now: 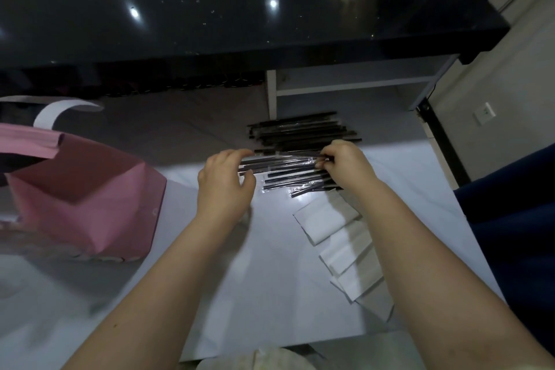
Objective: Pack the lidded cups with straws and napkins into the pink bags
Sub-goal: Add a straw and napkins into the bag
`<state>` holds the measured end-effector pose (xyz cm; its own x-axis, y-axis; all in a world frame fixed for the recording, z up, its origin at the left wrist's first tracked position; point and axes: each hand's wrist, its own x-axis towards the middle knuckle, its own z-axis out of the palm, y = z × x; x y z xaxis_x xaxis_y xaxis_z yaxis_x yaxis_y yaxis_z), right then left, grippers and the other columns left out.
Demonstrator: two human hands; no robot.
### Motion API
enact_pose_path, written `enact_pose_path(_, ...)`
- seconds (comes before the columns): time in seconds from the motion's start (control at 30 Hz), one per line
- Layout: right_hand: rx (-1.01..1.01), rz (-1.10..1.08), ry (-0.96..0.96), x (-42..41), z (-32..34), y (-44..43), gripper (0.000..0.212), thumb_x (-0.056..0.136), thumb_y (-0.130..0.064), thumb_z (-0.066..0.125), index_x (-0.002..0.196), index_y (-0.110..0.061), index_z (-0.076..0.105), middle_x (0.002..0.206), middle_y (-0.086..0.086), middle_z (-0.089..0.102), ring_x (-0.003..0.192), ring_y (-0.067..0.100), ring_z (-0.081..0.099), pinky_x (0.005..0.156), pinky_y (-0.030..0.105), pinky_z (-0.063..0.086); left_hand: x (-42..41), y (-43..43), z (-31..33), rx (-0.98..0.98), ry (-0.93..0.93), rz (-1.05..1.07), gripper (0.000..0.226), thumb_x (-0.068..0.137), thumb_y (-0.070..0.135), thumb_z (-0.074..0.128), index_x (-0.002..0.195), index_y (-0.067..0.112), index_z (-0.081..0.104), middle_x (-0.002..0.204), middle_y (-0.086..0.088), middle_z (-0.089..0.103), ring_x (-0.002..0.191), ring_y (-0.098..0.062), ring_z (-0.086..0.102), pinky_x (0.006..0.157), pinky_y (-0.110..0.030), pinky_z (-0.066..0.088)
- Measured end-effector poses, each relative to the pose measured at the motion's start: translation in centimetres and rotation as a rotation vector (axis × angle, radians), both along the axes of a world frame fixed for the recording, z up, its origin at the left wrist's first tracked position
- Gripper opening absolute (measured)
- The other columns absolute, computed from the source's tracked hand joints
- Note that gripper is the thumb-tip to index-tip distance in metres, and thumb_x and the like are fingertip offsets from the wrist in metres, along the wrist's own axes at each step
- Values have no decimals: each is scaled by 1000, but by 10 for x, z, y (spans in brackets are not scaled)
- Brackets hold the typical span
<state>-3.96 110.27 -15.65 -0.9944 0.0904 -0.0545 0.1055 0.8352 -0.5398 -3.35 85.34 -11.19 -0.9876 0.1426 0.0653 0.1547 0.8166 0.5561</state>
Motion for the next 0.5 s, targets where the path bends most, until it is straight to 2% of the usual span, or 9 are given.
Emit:
enact_pose_path(0.13, -83, -49, -41, -7, 11, 5, 9, 84, -10, 68, 77, -14, 72, 85, -10, 52, 80, 11, 53, 70, 27, 44, -1, -5, 4, 8, 14, 16, 36, 87, 16, 61, 123, 22, 62, 125, 0, 61, 120, -26, 48, 100, -42, 38)
enact_pose_path(0.23, -142, -79, -121, -7, 23, 7, 14, 85, -17, 70, 73, -23, 65, 78, -13, 60, 76, 10, 57, 60, 23, 41, 0, -4, 11, 11, 14, 16, 37, 88, 17, 60, 124, 23, 61, 126, 1, 60, 121, -26, 47, 100, -42, 37)
enact_pose_path(0.43, -367, -72, -157, 6, 54, -6, 18, 98, -17, 51, 84, -25, 58, 71, -7, 66, 71, 10, 58, 66, 28, 42, -3, -3, 34, 3, 36, -29, 38, 87, 15, 60, 125, 21, 62, 125, -2, 61, 120, -28, 50, 99, -41, 38)
enact_pose_path(0.5, -470, -32, -129, 11, 70, -17, 15, 100, -22, 48, 91, -24, 60, 71, -7, 61, 68, 4, 55, 67, 21, 44, -6, -4, 48, -50, 47, -61, 37, 87, 19, 59, 124, 23, 61, 124, -1, 61, 118, -28, 50, 97, -40, 38)
